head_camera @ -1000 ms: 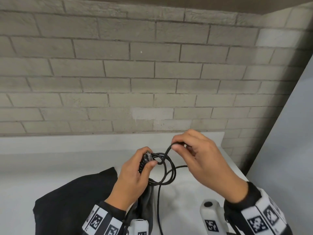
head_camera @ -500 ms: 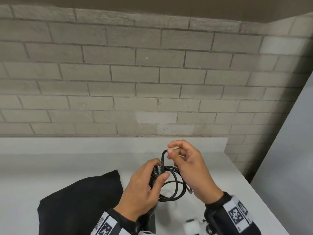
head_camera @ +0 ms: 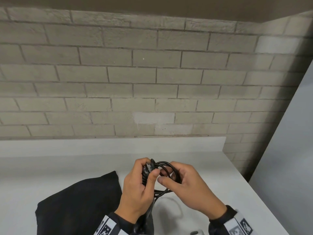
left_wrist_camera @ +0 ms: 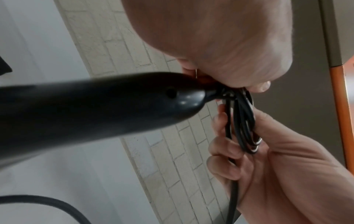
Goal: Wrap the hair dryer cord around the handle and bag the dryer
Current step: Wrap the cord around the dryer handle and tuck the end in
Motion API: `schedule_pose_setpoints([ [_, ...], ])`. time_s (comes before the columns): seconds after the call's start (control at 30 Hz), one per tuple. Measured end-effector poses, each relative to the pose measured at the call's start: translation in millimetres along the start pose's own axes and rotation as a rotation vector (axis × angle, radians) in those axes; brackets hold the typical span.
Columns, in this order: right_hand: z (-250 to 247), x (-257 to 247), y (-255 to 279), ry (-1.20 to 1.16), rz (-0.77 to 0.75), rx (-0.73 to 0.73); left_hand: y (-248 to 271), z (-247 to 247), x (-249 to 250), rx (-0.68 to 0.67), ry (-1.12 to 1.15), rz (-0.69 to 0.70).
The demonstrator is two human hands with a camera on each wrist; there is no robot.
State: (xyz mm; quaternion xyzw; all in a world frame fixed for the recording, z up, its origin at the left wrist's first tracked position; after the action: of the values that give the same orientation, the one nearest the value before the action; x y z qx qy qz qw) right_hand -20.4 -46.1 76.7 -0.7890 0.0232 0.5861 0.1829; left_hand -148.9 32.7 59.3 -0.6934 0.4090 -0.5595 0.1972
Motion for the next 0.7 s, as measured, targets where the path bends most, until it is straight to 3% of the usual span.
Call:
schedule_pose_setpoints([
  [0.2,4,-5,1,0.066,-0.010,-0.083,0,-5,3,0.049,0.004,-0.073],
  [0.4,5,-10,2,0.038,0.022,-0.147,-1,-2,5,-0.004,0.115,-0.213],
  [0.5,6,-13,2,0.058,0.013,-0.149,0,-2,10,0.034,0.172,-0.289],
  [0.6,7,-7,3,0.113,-0.047,-0.001,1,0,11,0.094,0.180,-0.358],
  [0.7,2,1,13,0.309,-0.238,0.346,1,5,7,0.137,0.144,-0.388],
])
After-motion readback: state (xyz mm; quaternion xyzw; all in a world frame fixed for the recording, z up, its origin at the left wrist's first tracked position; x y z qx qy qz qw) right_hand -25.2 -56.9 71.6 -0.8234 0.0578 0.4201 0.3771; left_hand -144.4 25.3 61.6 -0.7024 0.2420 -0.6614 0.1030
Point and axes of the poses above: each hand's wrist, its own y-axis away from the middle knuckle, its own z-axis out of the palm, x = y × z, the point moved 5 cm from there along -y, towards the middle knuckle, and after that the axes turned 6 degrees about -y, right-handed, at the moved point
